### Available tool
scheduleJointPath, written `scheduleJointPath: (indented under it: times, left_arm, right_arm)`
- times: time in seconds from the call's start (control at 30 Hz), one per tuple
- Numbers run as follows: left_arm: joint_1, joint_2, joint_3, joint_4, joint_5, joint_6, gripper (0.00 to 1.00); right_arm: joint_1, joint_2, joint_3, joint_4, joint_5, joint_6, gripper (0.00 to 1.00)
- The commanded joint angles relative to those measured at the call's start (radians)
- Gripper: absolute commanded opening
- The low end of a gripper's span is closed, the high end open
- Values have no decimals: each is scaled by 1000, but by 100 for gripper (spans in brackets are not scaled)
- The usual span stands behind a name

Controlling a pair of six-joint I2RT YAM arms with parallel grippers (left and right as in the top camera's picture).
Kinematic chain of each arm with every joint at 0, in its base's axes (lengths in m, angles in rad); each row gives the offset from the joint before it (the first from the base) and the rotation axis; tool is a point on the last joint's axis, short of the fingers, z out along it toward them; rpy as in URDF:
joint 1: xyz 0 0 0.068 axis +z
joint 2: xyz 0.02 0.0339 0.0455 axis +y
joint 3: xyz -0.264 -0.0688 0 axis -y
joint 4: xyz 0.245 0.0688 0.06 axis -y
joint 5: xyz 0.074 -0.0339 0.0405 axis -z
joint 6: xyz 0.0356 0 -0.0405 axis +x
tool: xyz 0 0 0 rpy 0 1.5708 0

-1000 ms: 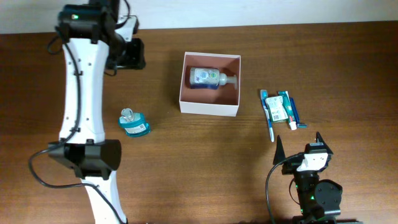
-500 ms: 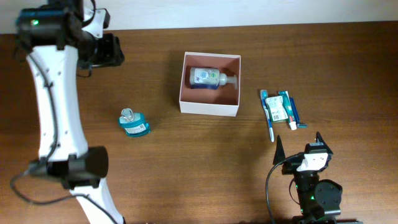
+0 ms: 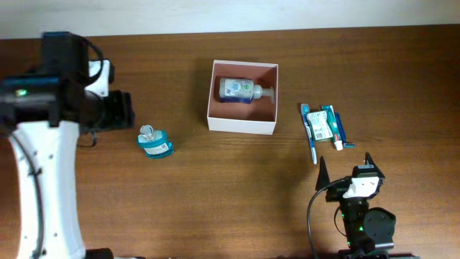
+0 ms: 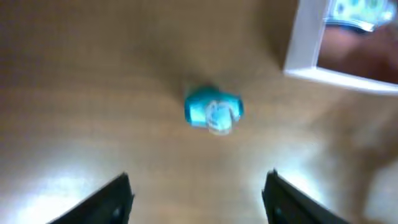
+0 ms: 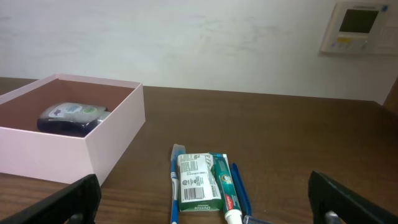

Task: Pack container
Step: 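Open the left gripper and withdraw it from the box, then lower the left gripper onto the teal Listerine bottle and grasp it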

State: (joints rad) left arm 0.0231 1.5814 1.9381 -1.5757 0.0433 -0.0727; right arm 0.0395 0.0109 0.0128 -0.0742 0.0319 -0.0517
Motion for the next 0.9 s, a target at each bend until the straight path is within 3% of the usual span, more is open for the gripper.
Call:
scheduleJointPath:
  times: [0.0, 0.13, 0.3, 0.87]
  left_arm:
    - [4, -10, -139, 136, 19, 10, 70]
    - [4, -9, -236, 211, 25, 10, 70]
    - [3, -8, -316, 311, 137, 10, 66]
    - [-87, -3, -338, 349, 34, 5, 64]
  right_arm:
    - [-7, -7, -7, -4, -2, 7, 99]
    - [-7, -7, -7, -4, -2, 7, 99]
    - [-7, -7, -7, -4, -2, 7, 99]
    - [-7, -7, -7, -4, -2, 7, 99]
